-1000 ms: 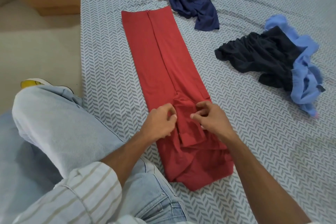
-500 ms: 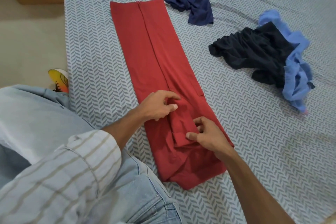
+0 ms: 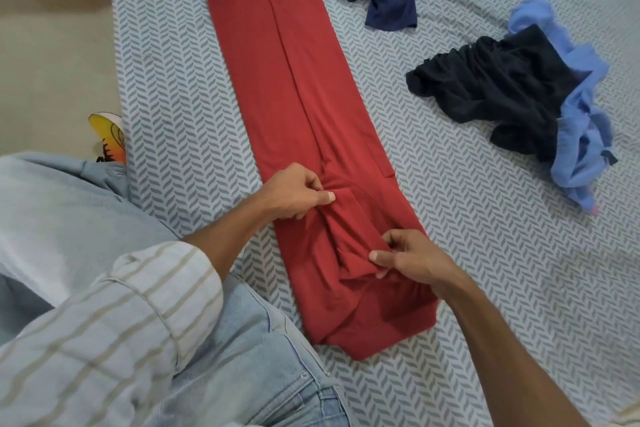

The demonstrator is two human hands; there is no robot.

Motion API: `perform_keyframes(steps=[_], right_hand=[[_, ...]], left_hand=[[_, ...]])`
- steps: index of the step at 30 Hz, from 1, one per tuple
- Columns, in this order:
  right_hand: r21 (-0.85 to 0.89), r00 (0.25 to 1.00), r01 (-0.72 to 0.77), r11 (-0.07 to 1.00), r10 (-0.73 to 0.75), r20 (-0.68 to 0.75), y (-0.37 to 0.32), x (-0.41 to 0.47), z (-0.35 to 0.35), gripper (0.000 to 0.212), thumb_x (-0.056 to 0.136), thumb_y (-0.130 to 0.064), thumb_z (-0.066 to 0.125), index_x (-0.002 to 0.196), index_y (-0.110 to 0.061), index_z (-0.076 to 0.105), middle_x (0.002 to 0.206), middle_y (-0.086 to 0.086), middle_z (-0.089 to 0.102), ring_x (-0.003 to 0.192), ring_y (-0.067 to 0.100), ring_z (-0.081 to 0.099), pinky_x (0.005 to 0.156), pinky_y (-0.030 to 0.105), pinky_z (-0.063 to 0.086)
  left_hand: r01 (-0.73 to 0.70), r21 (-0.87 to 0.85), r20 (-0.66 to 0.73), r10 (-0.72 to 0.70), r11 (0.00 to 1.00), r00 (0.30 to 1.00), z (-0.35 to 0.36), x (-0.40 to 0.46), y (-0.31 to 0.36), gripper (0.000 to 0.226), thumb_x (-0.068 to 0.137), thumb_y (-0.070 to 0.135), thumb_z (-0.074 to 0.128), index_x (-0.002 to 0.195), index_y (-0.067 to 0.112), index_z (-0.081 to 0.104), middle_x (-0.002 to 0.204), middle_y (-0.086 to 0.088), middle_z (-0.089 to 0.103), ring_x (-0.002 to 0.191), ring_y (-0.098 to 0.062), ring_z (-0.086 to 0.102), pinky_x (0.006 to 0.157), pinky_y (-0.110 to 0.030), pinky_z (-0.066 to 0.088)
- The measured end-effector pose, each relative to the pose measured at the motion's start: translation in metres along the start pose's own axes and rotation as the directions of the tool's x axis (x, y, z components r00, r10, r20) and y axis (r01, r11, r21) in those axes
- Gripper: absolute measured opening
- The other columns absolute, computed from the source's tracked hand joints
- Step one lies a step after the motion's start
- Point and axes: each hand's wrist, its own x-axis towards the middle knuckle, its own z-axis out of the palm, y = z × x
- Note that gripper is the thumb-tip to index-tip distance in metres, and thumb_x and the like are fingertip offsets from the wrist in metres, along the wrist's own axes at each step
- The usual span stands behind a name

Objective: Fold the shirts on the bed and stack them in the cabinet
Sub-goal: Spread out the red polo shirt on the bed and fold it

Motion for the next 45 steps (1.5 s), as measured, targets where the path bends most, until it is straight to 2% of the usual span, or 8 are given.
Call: perform_keyframes(steps=[8,11,14,20,26,29,36,45], right_hand=[[-0.438,0.984,-0.163,0.884,0.11,-0.144,-0.01,0.002,-0.004,0.041,0.077,-0.063,0.072,0.083,-0.024,0.062,0.064,-0.009,0.073,0.073,0.006,0.066,0.079,0.032,0.05],[-0.595,0.961,-0.206,0.776,0.045,-0.274,-0.033,-0.002,-0.014,0.056,0.064,-0.081,0.068,0.078,-0.026,0.063,0.073,-0.008,0.069,0.075,0.015,0.064,0.075,0.034,0.052],[-0.621,0.943,-0.124,0.774,-0.103,-0.316,-0.071,0.018,-0.031,0.049,0.073,-0.074,0.068,0.079,-0.025,0.064,0.081,-0.005,0.068,0.079,0.019,0.061,0.076,0.032,0.049],[-0.434,0.855,0.194,0.879,-0.369,-0.364,-0.165,0.136,-0.061,0.021,0.084,-0.041,0.075,0.094,-0.022,0.07,0.086,-0.006,0.067,0.086,0.018,0.064,0.081,0.032,0.049],[-0.094,0.84,0.29,0.952,-0.301,-0.451,-0.261,0.263,-0.091,0.041,0.078,-0.037,0.083,0.108,-0.018,0.062,0.098,0.001,0.066,0.085,0.014,0.062,0.076,0.031,0.052],[0.022,0.843,0.327,0.945,-0.282,-0.458,-0.307,0.302,-0.1,0.042,0.079,-0.03,0.084,0.112,-0.011,0.065,0.099,0.001,0.066,0.074,0.006,0.057,0.062,0.018,0.047],[0.133,0.913,0.223,0.966,-0.159,-0.375,-0.369,0.338,-0.115,0.025,0.079,-0.021,0.084,0.099,-0.009,0.074,0.074,-0.002,0.07,0.051,0.004,0.064,0.046,0.018,0.048],[0.115,0.936,0.218,0.969,-0.175,-0.307,-0.391,0.374,-0.137,0.015,0.082,-0.012,0.08,0.082,-0.024,0.071,0.082,-0.003,0.071,0.078,0.014,0.067,0.073,0.032,0.059]], left_hand=[[-0.008,0.03,-0.1,0.011,1.0,0.995,0.007,0.001,0.003,0.027,0.082,0.037,0.077,0.092,0.018,0.062,0.053,0.001,0.064,0.036,-0.006,0.053,0.037,-0.015,0.037],[-0.034,-0.006,-0.065,0.034,0.999,0.997,-0.003,-0.002,0.004,0.033,0.078,0.034,0.077,0.101,0.028,0.054,0.062,-0.001,0.067,0.042,-0.012,0.057,0.046,-0.022,0.045],[-0.058,-0.071,-0.232,0.04,0.996,0.972,-0.025,0.009,0.005,0.027,0.082,0.03,0.073,0.103,0.029,0.057,0.062,0.002,0.065,0.047,-0.013,0.057,0.055,-0.025,0.05],[-0.081,0.008,-0.565,0.071,0.997,0.822,-0.104,0.053,-0.018,0.014,0.084,0.019,0.071,0.097,0.018,0.07,0.079,0.007,0.065,0.073,-0.009,0.061,0.075,-0.026,0.051],[0.037,-0.027,-0.726,-0.045,0.999,0.687,-0.187,0.117,-0.045,0.039,0.084,0.037,0.073,0.114,0.011,0.066,0.105,-0.006,0.068,0.101,-0.025,0.064,0.094,-0.043,0.052],[0.125,-0.147,-0.768,-0.193,0.981,0.611,-0.219,0.153,-0.035,0.038,0.084,0.056,0.062,0.097,0.022,0.073,0.097,-0.001,0.073,0.106,-0.026,0.064,0.1,-0.046,0.046],[0.074,-0.355,-0.674,-0.31,0.932,0.67,-0.277,0.211,-0.015,0.041,0.068,0.058,0.069,0.065,0.018,0.066,0.078,0.0,0.073,0.092,-0.024,0.068,0.094,-0.04,0.052],[-0.066,-0.53,-0.679,-0.376,0.846,0.63,-0.307,0.248,-0.01,0.023,0.076,0.035,0.081,0.066,0.019,0.068,0.069,0.003,0.072,0.068,-0.015,0.07,0.08,-0.038,0.061]])
